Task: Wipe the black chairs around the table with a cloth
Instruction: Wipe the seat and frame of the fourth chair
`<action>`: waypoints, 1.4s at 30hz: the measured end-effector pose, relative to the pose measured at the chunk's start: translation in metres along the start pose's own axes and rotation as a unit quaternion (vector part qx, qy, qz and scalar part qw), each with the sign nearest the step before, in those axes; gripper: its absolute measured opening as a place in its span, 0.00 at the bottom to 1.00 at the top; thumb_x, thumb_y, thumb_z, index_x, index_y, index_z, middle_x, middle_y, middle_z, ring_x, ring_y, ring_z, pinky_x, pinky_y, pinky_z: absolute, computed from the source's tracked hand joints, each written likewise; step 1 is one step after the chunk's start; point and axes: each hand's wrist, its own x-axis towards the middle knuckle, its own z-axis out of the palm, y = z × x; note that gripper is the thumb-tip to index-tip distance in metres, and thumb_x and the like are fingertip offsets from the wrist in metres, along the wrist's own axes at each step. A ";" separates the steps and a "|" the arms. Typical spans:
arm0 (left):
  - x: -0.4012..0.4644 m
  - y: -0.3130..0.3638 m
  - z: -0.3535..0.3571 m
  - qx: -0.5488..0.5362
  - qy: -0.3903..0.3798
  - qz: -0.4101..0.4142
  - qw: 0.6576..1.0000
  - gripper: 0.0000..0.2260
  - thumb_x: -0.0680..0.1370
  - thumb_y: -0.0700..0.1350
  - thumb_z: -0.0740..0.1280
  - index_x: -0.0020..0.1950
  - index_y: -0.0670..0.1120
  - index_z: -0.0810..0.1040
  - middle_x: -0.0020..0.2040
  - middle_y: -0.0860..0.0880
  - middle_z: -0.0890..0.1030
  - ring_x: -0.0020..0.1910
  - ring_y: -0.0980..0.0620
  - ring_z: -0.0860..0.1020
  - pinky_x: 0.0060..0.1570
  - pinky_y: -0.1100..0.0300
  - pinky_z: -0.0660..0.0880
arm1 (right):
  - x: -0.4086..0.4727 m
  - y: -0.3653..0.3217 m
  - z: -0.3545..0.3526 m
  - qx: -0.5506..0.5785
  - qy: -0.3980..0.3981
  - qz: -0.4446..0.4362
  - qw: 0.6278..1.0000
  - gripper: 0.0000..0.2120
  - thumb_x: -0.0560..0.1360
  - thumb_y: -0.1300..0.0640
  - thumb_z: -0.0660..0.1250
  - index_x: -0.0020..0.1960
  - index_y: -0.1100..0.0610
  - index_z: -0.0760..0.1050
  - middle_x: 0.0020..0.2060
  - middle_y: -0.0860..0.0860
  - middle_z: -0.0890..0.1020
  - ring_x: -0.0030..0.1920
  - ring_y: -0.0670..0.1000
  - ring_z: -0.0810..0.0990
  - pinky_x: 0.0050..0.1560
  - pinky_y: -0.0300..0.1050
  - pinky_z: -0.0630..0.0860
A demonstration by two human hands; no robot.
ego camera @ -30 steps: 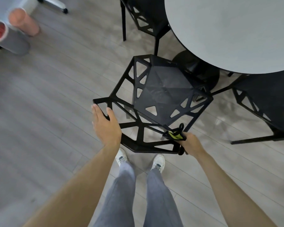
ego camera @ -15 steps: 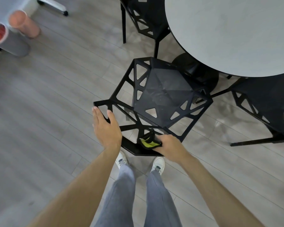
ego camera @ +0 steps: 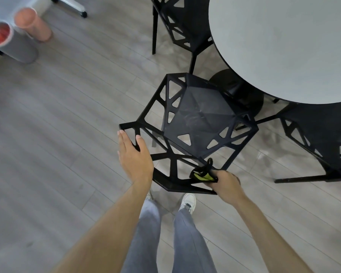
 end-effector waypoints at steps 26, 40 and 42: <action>-0.001 0.000 -0.001 -0.032 -0.002 0.005 0.999 0.27 0.87 0.57 0.51 0.85 0.50 0.54 0.85 0.56 0.55 0.83 0.60 0.52 0.82 0.48 0.53 | 0.079 -0.084 0.021 0.077 -0.082 -0.042 0.993 0.05 0.78 0.52 0.73 0.53 0.49 0.83 0.45 0.50 0.87 0.50 0.50 0.85 0.49 0.45 0.77; 0.000 -0.004 0.002 -0.041 0.001 0.008 0.999 0.29 0.86 0.59 0.50 0.86 0.52 0.53 0.85 0.58 0.54 0.82 0.62 0.50 0.82 0.49 0.53 | 0.151 -0.090 0.064 0.046 -0.014 0.037 0.998 0.18 0.79 0.64 0.64 0.69 0.62 0.71 0.63 0.63 0.79 0.66 0.65 0.76 0.65 0.55 0.73; 0.000 -0.003 0.002 -0.046 0.000 0.006 0.999 0.28 0.86 0.59 0.50 0.86 0.51 0.53 0.85 0.58 0.54 0.82 0.62 0.50 0.83 0.49 0.52 | 0.147 -0.092 0.064 0.021 -0.001 0.015 1.000 0.17 0.79 0.63 0.65 0.67 0.59 0.74 0.62 0.61 0.81 0.64 0.64 0.78 0.64 0.54 0.75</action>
